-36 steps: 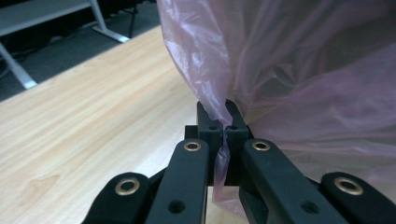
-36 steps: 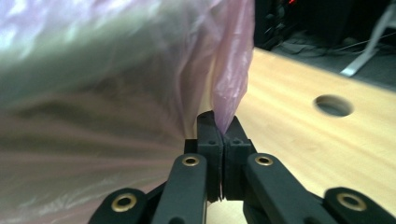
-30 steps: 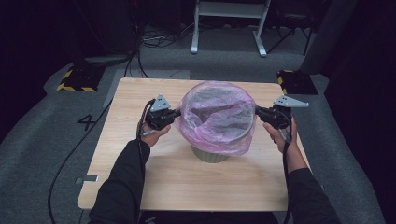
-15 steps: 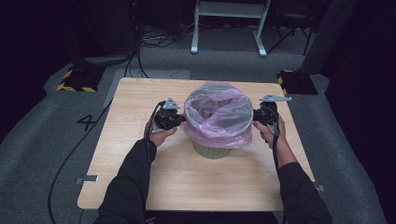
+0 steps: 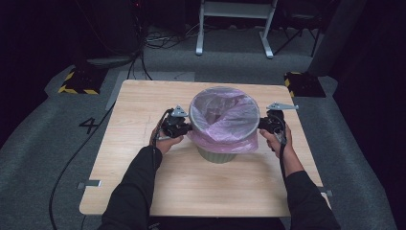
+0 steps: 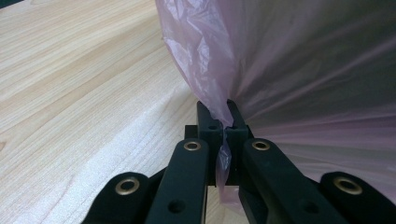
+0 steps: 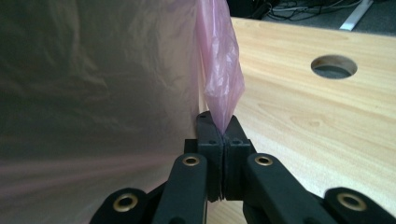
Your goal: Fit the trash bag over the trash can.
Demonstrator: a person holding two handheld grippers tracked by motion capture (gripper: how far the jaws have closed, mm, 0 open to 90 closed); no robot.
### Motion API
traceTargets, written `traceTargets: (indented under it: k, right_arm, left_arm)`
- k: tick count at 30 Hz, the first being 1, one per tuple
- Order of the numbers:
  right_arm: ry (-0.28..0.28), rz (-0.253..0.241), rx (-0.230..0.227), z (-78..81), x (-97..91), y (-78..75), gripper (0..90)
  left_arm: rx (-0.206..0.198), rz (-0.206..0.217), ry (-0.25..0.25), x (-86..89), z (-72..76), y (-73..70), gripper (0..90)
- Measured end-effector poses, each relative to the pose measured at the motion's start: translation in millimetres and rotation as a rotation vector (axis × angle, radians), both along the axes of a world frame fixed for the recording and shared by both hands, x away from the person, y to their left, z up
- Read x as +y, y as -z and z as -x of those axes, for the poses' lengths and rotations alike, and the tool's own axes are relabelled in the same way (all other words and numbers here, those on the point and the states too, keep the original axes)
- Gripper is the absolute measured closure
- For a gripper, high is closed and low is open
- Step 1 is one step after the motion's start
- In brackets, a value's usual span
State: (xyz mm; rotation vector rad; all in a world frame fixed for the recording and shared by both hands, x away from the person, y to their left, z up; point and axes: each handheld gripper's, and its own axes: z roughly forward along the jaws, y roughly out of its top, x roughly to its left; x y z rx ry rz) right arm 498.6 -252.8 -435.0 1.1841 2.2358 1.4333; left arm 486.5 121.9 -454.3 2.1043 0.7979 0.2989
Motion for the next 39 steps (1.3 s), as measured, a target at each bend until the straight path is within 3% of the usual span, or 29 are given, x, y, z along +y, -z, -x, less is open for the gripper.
traceTargets:
  k: [5,12,17,20,21,22,24,25,28,30,31,36,39]
  right_arm:
    - [-0.001,-0.011,0.006,4.9,-4.9,7.6,89.4]
    - [0.013,0.004,0.006,8.0,-11.7,9.8,88.2]
    - [0.042,0.024,-0.030,11.6,-20.5,4.3,81.5]
    - [0.049,0.038,-0.084,17.2,-28.5,-4.3,73.8]
    - [0.035,0.045,-0.114,21.4,-32.4,-10.6,63.7]
    - [0.035,0.045,-0.114,21.4,-32.4,-10.6,63.7]
    - [0.002,0.050,-0.144,27.0,-35.5,-17.4,57.7]
    - [0.000,0.089,-0.177,32.9,-37.9,-23.6,52.3]
    - [-0.041,0.095,-0.195,40.8,-42.0,-30.8,45.5]
    - [-0.051,0.108,-0.198,44.3,-42.5,-32.8,42.8]
    - [-0.081,0.131,-0.217,52.5,-42.9,-36.1,39.4]
    - [-0.135,0.123,-0.234,67.1,-43.1,-41.0,33.3]
    - [-0.163,0.127,-0.268,79.0,-42.2,-44.0,31.8]
  left_arm:
    - [-0.004,0.004,-0.009,4.8,3.8,1.2,89.7]
    - [-0.046,0.014,-0.055,14.3,7.9,-0.9,89.4]
    - [-0.102,0.023,-0.073,24.5,15.7,-13.2,81.0]
    - [-0.139,0.013,-0.083,30.5,22.8,-22.4,71.2]
    - [-0.158,0.016,-0.087,33.7,27.2,-27.2,63.2]
    - [-0.158,0.016,-0.087,33.7,27.2,-27.2,60.8]
    - [-0.167,0.044,-0.072,37.5,33.5,-32.6,58.1]
    - [-0.173,0.053,-0.065,38.5,36.6,-34.7,51.8]
    - [-0.170,0.077,-0.012,39.3,48.8,-40.1,43.6]
    - [-0.173,0.077,0.009,38.4,53.2,-41.2,42.1]
    - [-0.180,0.073,0.026,36.2,60.2,-42.9,37.5]
    - [-0.193,0.070,0.068,31.0,74.5,-46.2,27.1]
    - [-0.194,0.067,0.100,26.9,83.1,-47.6,23.3]
